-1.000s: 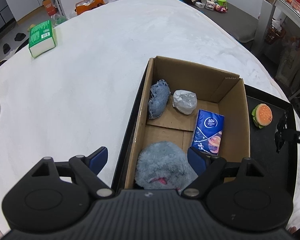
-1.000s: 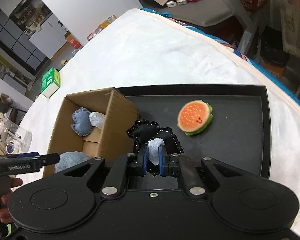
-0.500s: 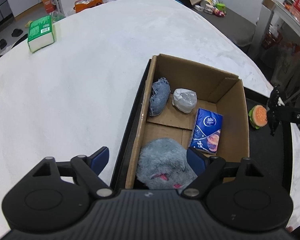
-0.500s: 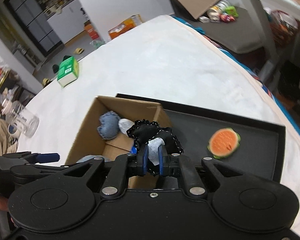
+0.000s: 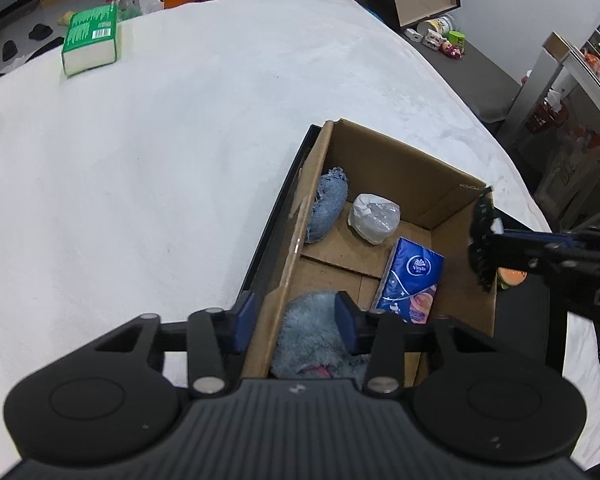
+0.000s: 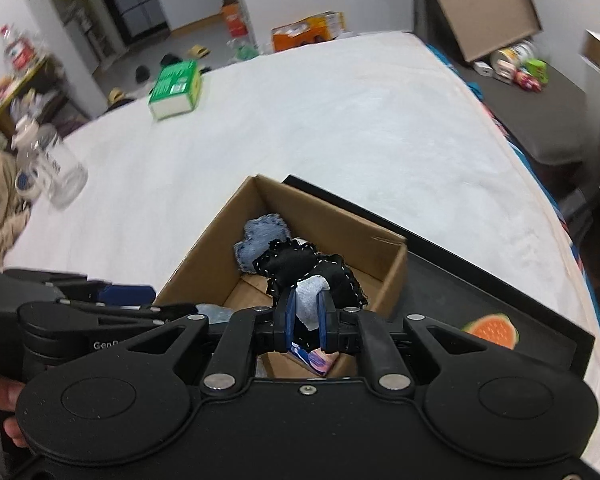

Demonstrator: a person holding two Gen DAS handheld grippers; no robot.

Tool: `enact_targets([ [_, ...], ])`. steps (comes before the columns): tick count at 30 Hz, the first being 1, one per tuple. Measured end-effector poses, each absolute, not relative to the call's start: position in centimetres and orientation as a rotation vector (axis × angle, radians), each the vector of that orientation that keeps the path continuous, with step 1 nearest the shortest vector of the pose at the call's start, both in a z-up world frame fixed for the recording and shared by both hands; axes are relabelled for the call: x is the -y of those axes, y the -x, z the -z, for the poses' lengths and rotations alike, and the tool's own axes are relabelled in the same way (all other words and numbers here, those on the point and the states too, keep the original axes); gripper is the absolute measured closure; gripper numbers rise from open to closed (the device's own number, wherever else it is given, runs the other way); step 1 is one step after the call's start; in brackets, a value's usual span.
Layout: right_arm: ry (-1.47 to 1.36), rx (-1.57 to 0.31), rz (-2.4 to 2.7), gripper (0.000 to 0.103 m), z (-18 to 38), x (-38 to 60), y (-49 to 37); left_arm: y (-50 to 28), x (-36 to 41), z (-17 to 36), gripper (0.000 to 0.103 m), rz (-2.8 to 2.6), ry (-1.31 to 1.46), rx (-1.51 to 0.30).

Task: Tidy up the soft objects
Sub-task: 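Drop the black beaded plush into the box with the right tool while the left tool grips it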

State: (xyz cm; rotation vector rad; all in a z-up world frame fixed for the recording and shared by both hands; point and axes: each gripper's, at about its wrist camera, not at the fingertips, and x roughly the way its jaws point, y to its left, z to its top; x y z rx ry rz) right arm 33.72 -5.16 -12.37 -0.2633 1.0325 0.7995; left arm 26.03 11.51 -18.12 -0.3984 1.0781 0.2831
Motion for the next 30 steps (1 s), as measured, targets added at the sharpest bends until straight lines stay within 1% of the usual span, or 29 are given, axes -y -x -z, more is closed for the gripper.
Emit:
enact_targets([
  [1,0.28,-1.035,-0.805,0.091,12.6,4.7,-33.7,-26.0,-11.6,18.2,0.07,-0.284,0.404,-1.079],
  [4,0.313,-1.042,-0.82,0.091,13.1,3.6,-33.6,-26.2,-12.1,18.8,0.074,-0.289,0.422,-1.092],
  [11,0.399,-1.068,-0.848,0.091,14.7,1.3,-33.5,-26.4,-12.7,19.9,0.079,-0.303,0.434,-1.114],
  [13,0.416,-1.074,-0.855,0.091,15.1,0.9,-33.6,-26.5,-12.9,20.2,0.084,-0.307,0.434,-1.12],
  [15,0.432,-1.081,-0.858,0.091,15.5,0.5,-33.7,-26.7,-13.0,20.5,0.086,-0.315,0.436,-1.133],
  [16,0.44,-1.082,-0.861,0.091,15.7,0.3,-33.8,-26.8,-13.2,20.8,0.089,-0.318,0.447,-1.139],
  [30,0.572,-1.099,-0.922,0.091,18.6,-2.1,-34.0,-26.6,-13.8,21.5,0.089,-0.315,0.499,-1.134],
])
